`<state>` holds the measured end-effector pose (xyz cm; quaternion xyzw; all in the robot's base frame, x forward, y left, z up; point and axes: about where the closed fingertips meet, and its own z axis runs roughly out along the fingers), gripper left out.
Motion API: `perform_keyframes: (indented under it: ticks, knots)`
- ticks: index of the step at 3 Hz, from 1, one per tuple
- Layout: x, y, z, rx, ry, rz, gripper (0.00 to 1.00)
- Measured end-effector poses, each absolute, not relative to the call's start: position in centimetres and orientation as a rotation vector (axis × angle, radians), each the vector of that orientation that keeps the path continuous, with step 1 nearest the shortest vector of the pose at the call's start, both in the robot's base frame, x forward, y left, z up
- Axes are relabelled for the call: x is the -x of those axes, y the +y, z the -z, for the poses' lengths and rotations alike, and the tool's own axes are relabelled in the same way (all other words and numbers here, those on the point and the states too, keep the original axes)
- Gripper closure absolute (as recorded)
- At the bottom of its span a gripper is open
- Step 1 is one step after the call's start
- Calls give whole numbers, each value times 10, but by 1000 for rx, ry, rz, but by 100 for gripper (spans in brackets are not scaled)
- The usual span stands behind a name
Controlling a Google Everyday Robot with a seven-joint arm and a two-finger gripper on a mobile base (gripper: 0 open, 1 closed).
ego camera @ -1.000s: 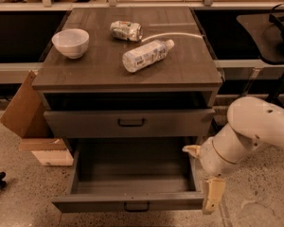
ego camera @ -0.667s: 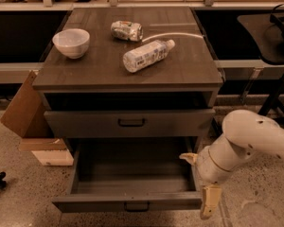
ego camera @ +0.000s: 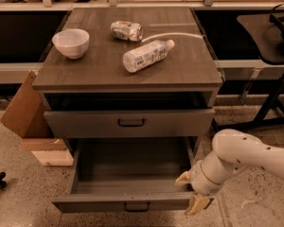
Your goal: Close middle drawer
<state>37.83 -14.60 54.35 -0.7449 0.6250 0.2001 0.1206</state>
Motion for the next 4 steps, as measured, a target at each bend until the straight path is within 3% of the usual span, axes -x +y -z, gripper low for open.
perform_keyframes:
  ticks: [2,3,4]
  knots:
    - [-373,-143,-500,2152,1823,-658,85]
    - [-371,-142,-497,2152,1823,-670,100]
    - [-367,-142,-482,2178,1835,-646,100]
